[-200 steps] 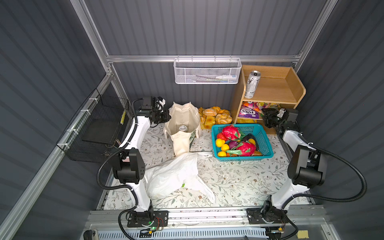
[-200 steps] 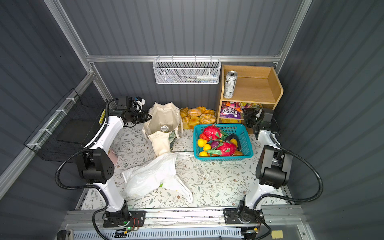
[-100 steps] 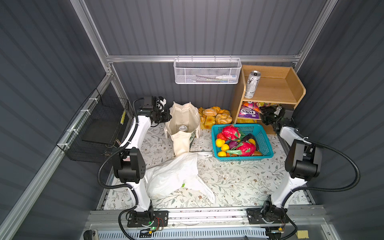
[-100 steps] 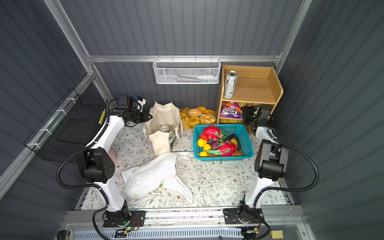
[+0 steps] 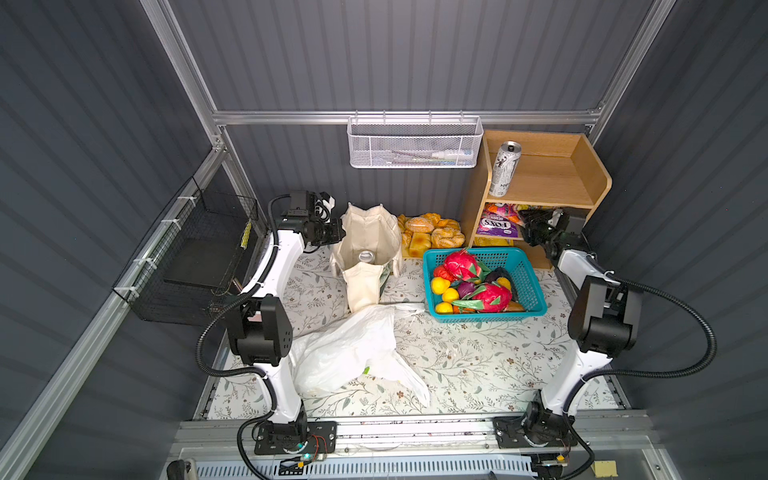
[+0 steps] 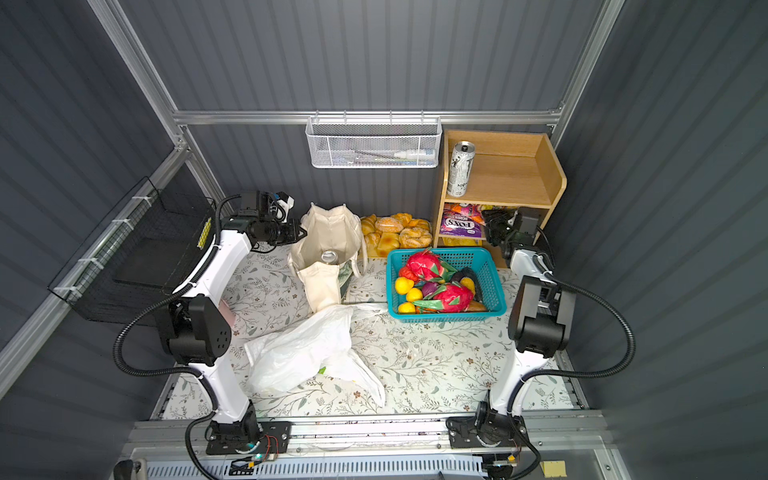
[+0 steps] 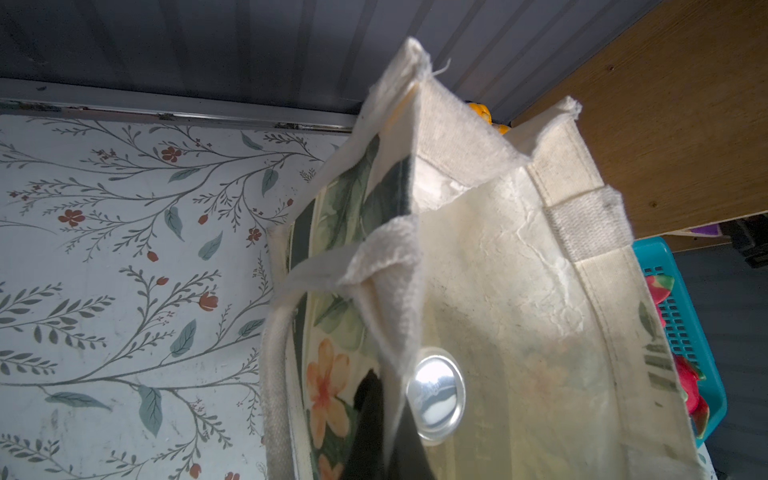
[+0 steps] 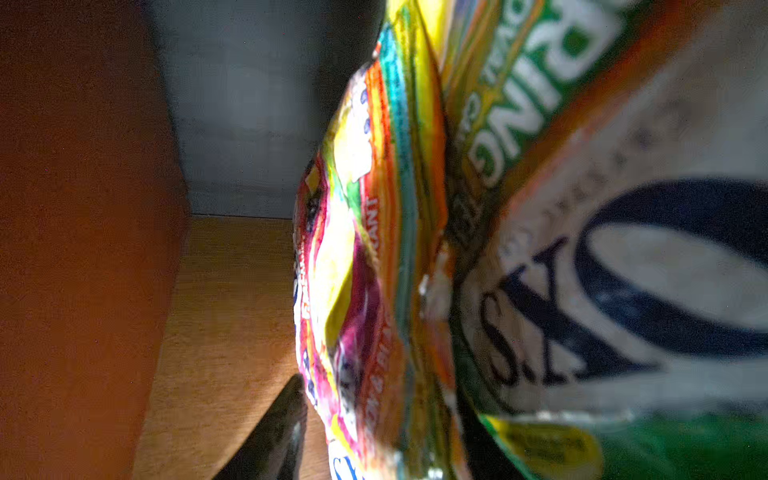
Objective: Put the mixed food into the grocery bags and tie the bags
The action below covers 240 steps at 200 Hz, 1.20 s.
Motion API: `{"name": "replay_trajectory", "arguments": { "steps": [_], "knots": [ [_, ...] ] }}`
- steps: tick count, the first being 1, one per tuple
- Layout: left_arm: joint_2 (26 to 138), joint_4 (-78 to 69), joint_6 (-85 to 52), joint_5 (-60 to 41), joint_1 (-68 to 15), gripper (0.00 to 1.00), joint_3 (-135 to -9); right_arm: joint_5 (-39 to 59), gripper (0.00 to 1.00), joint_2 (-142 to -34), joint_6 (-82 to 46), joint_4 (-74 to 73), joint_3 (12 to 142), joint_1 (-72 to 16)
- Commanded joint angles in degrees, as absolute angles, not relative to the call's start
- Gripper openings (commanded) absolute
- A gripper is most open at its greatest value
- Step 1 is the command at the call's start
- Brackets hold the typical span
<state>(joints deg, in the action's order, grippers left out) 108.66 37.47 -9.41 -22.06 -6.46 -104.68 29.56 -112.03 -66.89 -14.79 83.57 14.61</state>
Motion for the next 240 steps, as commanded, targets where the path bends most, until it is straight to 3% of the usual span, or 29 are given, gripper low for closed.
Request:
{"name": "replay_trajectory", "arguments": {
  "steps": [1, 37, 88, 133, 240],
  "knots": [
    [110.3, 40.31, -9.1, -22.06, -7.12, 0.0, -105.73, 29.44, 0.44, -113.62, -66.31, -14.94, 85.82, 14.77],
    [110.3, 40.32, -9.01, -22.14, -7.18, 0.0, -105.82, 30.56, 0.31, -112.61, -66.28, -15.53, 85.71, 14.77],
    [110.78, 40.36, -9.18, -22.34, -7.21, 0.0, -105.89, 31.33, 0.0, -109.66, -66.36, -16.43, 83.9, 14.78],
    [111.25, 40.78, -8.99, -22.24, -7.21, 0.0, -106.27, 33.58, 0.0, -104.22, -66.27, -17.53, 81.66, 14.78],
    [112.22, 42.1, -8.1, -21.8, -7.21, 0.0, -107.58, 33.95, 0.0, -77.28, -63.77, -15.27, 62.69, 16.21]
  ]
}}
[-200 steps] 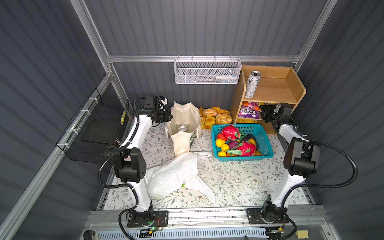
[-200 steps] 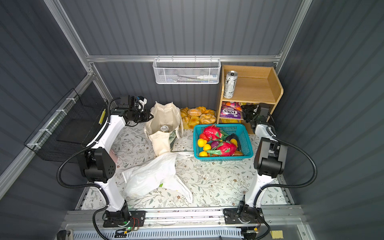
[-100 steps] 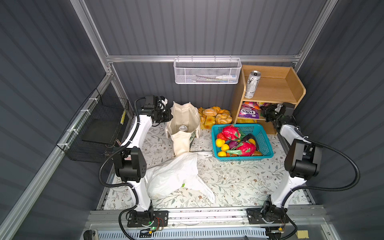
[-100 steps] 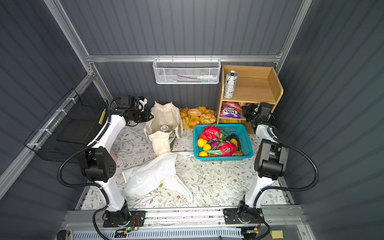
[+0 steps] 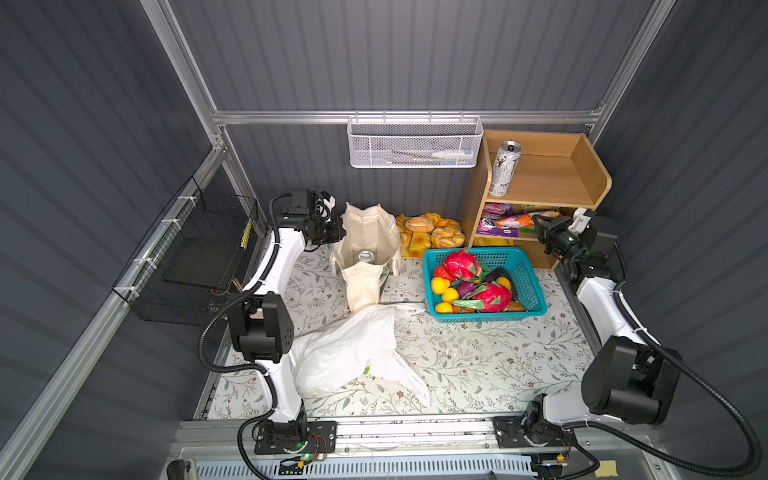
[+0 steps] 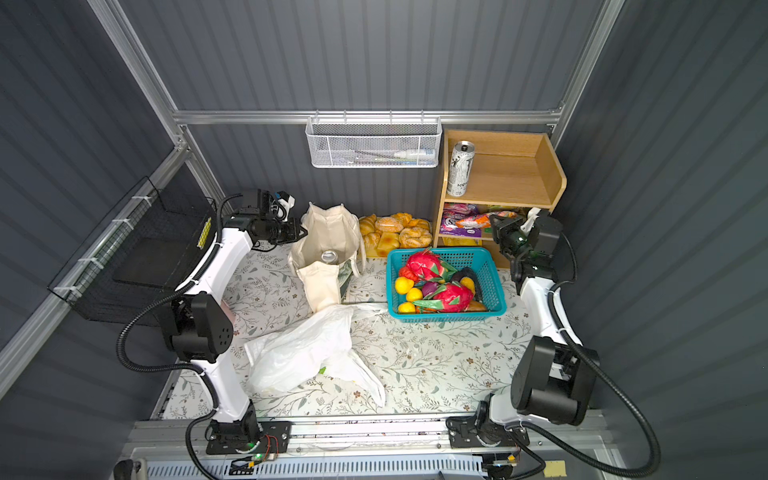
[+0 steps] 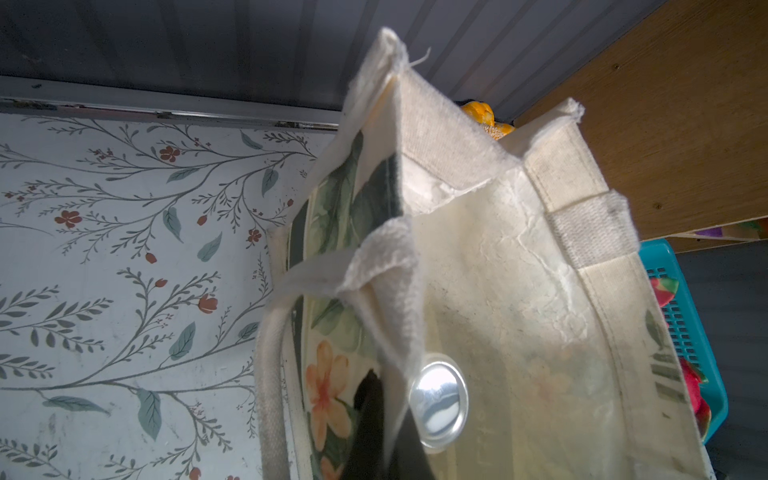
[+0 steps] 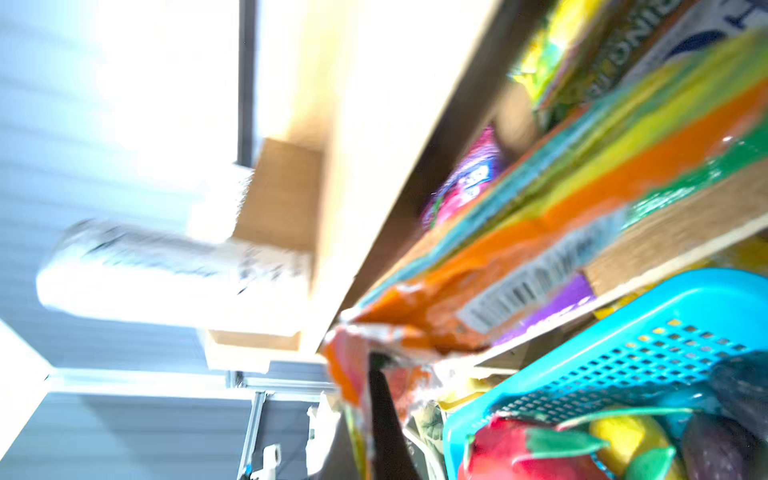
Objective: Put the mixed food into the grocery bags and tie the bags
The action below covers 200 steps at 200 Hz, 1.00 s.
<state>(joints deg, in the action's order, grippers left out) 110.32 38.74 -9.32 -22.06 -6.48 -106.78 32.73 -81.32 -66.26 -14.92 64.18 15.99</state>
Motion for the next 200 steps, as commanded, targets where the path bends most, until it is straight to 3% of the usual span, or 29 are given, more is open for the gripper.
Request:
{"name": "replay_trajectory", "arguments": {
  "steps": [1, 58, 100, 144, 200],
  "knots": [
    [112.23, 42.06, -8.09, -21.8, -7.21, 0.0, -107.58, 33.98, 0.0, -77.09, -63.79, -15.19, 62.59, 16.24],
    [112.37, 42.01, -8.17, -22.1, -7.21, 0.0, -107.58, 38.76, 0.0, -65.58, -65.95, -10.52, 59.22, 14.32],
    [112.2, 41.66, -8.4, -22.46, -7.29, 0.0, -107.49, 34.0, 0.0, -62.34, -62.24, -5.39, 64.17, -2.77],
    [111.8, 41.4, -8.52, -22.85, -7.38, 0.0, -106.88, 31.29, 0.0, -76.37, -55.09, -4.59, 78.48, -20.55],
    [110.93, 40.94, -8.58, -23.3, -7.65, 0.0, -106.26, 30.36, 0.0, -99.82, -48.95, 2.22, 100.43, -30.38]
  ]
}}
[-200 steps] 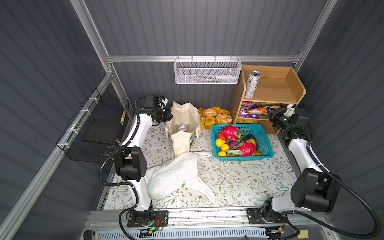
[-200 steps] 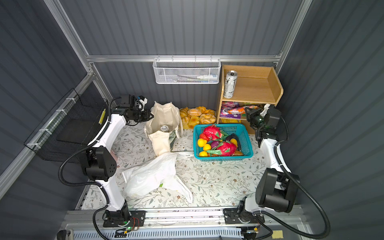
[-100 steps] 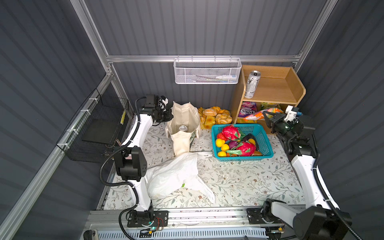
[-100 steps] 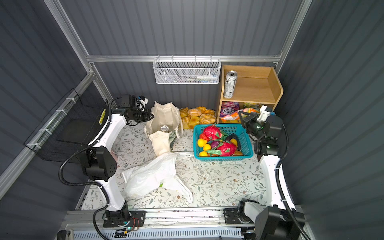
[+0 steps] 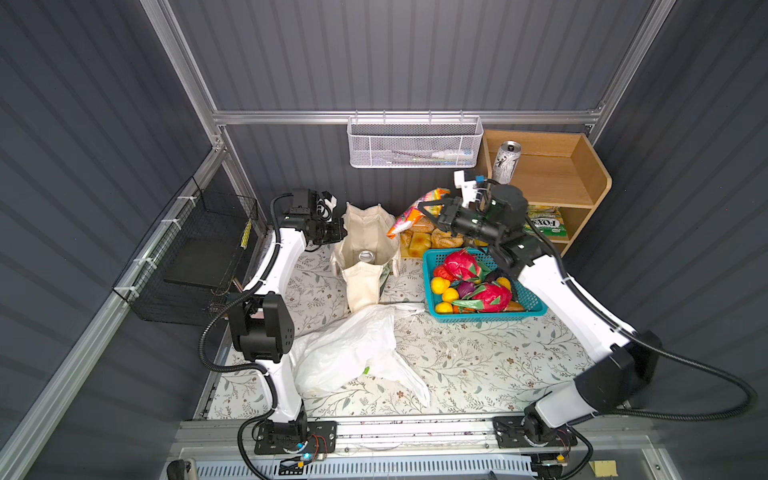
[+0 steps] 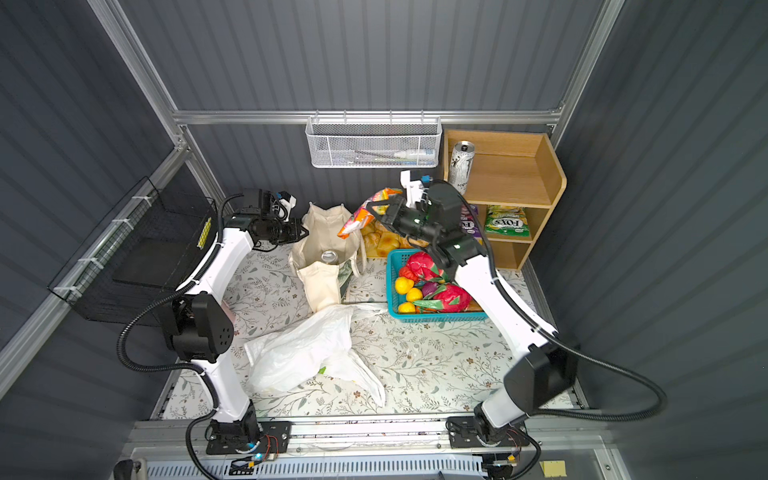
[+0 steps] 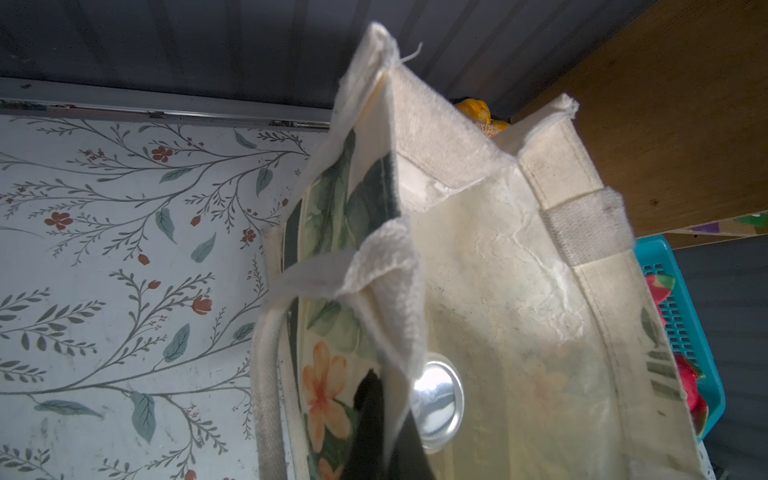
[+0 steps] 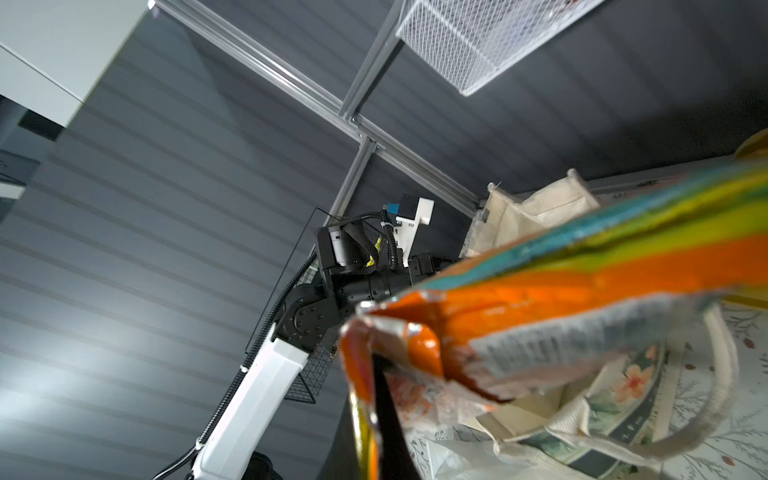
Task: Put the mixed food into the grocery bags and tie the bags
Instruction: 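Carry the orange snack packet with the right gripper into the tote bag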
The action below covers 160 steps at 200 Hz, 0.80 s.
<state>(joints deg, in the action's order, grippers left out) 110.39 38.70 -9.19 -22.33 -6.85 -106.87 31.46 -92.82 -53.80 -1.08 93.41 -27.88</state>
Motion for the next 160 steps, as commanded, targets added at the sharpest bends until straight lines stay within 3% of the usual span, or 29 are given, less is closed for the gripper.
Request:
{"name": "replay_trajectory", "arguments": {
  "steps": [1, 53, 94, 112, 126, 160],
  "knots": [
    [110.97, 40.95, -8.55, -23.29, -7.65, 0.0, -106.26, 30.3, 0.0, -100.18, -48.82, 2.43, 100.75, -30.53],
    [110.36, 41.13, -8.03, -23.29, -7.65, 0.0, -105.71, 28.93, 0.0, -121.56, -37.17, 22.7, 125.2, -36.13],
    [110.05, 41.31, -7.91, -23.04, -7.65, 0.0, -105.65, 26.63, 0.0, -126.92, -36.96, 24.7, 124.6, -36.93],
    [110.16, 41.48, -7.89, -23.06, -7.65, 0.0, -105.74, 28.2, 0.36, -127.95, -37.1, 25.64, 125.05, -36.92],
    [110.18, 41.7, -7.82, -22.87, -7.65, 0.0, -105.99, 29.79, 0.53, -127.39, -37.18, 27.06, 126.0, -36.91],
    [110.3, 42.01, -7.65, -22.34, -7.65, 0.0, -106.26, 33.44, 0.62, -121.16, -37.04, 27.38, 125.92, -35.69]
  ]
}}
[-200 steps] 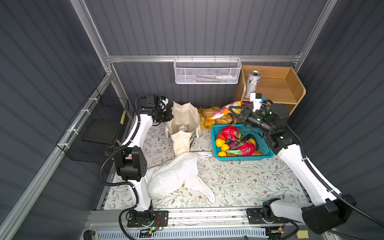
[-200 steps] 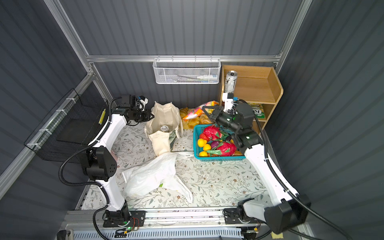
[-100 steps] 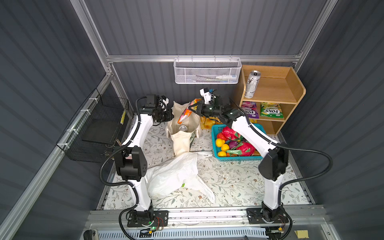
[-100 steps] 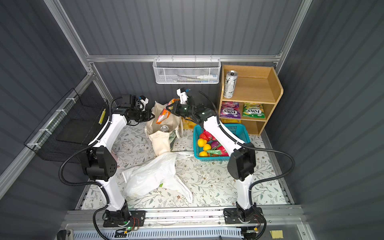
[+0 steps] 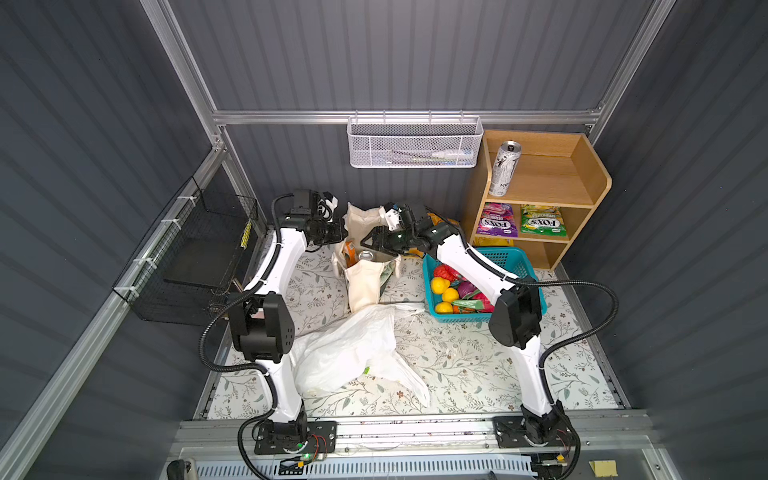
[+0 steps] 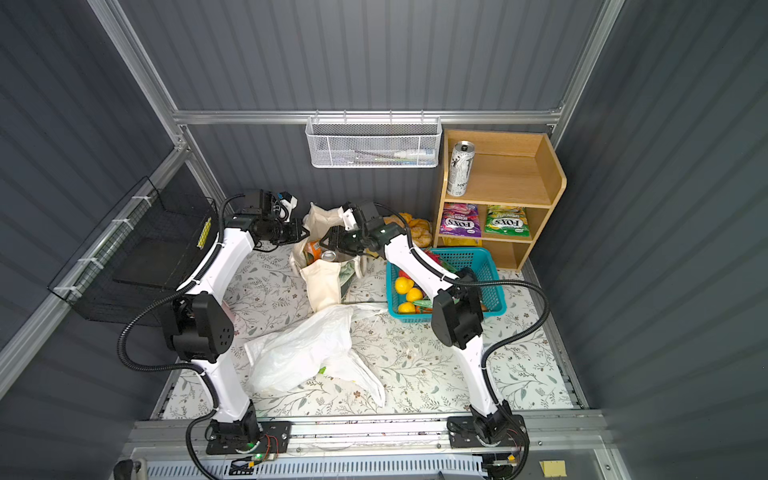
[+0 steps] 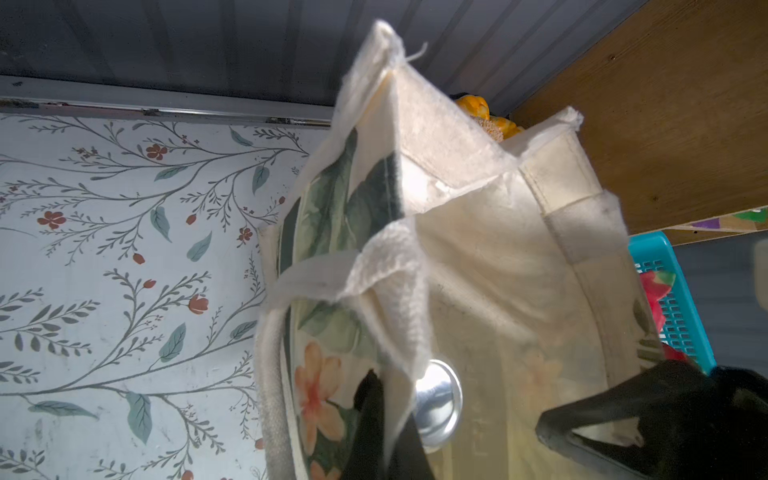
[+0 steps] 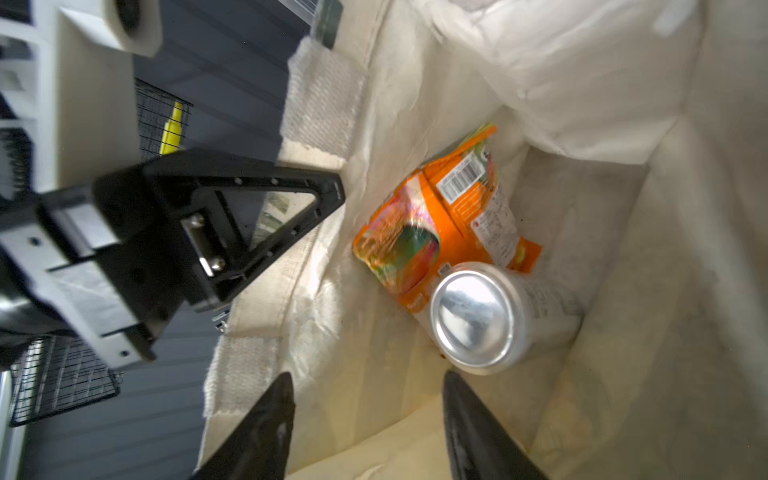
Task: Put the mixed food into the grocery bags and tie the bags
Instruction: 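Carry the orange snack packet with the right gripper into the tote bag, then open the right gripper and reach back to the purple Fox's packet on the shelf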
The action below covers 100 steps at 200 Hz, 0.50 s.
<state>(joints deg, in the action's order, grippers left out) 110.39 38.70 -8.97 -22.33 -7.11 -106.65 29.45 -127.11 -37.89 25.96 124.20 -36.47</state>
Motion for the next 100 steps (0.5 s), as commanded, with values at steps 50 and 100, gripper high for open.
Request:
{"name": "replay_trajectory", "arguments": {
  "steps": [50, 100],
  "knots": [
    [110.23, 42.28, -7.62, -21.8, -7.65, 0.0, -106.42, 30.3, 0.64, -100.08, -36.35, 23.2, 106.07, -27.82],
    [109.51, 42.01, -7.9, -21.79, -7.65, 0.0, -106.0, 30.86, 0.66, -73.55, -44.84, 11.39, 70.79, -5.79]
  ]
}}
